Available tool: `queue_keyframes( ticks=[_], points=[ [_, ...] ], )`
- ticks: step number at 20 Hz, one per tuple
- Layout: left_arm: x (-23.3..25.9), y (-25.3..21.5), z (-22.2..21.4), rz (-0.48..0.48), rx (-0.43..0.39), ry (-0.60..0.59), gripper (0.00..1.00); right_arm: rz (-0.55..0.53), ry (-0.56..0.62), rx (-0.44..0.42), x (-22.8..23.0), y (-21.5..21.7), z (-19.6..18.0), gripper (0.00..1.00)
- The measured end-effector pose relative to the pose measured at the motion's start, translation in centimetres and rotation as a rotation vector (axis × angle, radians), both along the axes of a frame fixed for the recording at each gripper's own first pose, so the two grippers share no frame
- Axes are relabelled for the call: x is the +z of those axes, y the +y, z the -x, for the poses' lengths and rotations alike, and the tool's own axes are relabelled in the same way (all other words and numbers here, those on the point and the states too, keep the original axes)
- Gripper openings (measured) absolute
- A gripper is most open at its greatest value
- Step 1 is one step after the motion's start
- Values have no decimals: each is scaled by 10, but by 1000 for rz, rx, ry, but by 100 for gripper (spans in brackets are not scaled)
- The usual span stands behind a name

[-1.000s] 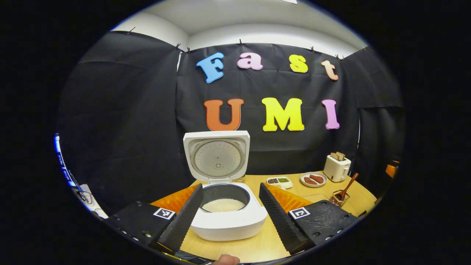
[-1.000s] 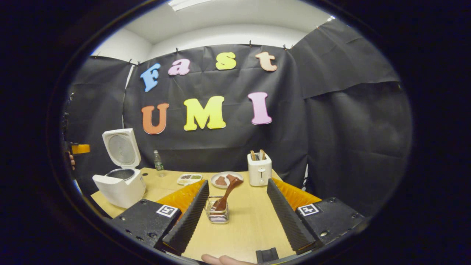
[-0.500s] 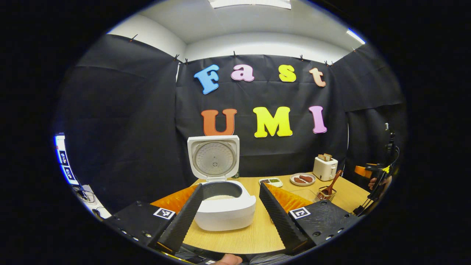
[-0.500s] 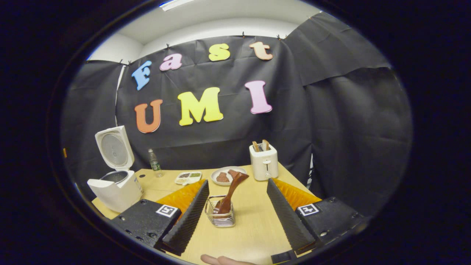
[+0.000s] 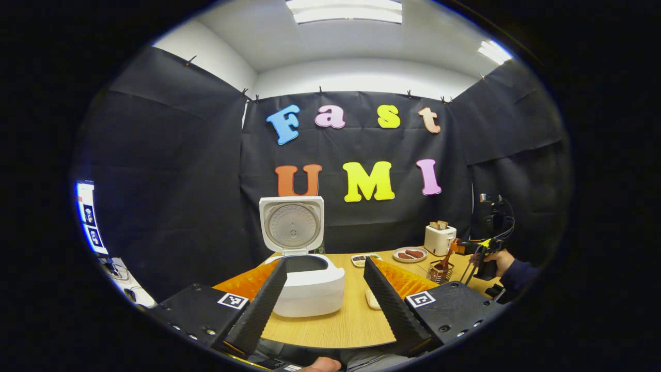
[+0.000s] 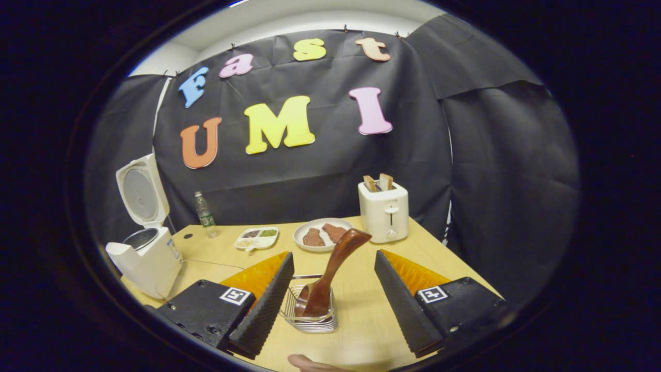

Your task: Close the left gripper, press the button to open the rice cooker; take a wooden spoon from the chopstick holder with the right hand, scoop a spoonful of rice and pour it into the rice cooker, then put the wooden spoon back into the chopstick holder.

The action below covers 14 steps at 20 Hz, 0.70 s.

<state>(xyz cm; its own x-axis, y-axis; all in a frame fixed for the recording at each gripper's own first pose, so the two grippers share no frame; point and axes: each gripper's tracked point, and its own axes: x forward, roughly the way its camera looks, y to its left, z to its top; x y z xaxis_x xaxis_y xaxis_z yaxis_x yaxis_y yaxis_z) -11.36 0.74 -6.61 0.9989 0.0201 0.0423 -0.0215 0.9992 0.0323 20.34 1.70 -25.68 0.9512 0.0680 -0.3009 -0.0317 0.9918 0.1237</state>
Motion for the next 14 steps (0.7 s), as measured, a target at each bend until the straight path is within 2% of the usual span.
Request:
queue_keyframes(
  ticks=[4,7,8,9,11,12,13,14],
  points=[
    [-5,10,-2,-14,31,1,95,-67,40,-6,-34,6,-29,99],
    [-10,6,-9,-6,30,6,95,-57,37,-23,-40,5,-41,87],
    [-11,6,-10,-3,25,13,95,-65,22,-11,-35,11,-43,93],
    [-14,7,-11,-2,24,17,95,-79,18,-3,-34,17,-46,85],
    [-18,4,-14,6,10,22,95,-104,10,-18,-36,18,-52,58],
    [-20,2,-16,17,2,31,95,-113,32,-51,-45,14,-54,53],
    [-24,0,-16,26,-6,44,95,-141,37,-68,-48,15,-54,39],
    [-26,2,-14,28,-6,51,95,-165,40,-48,-44,22,-49,26]
  ],
)
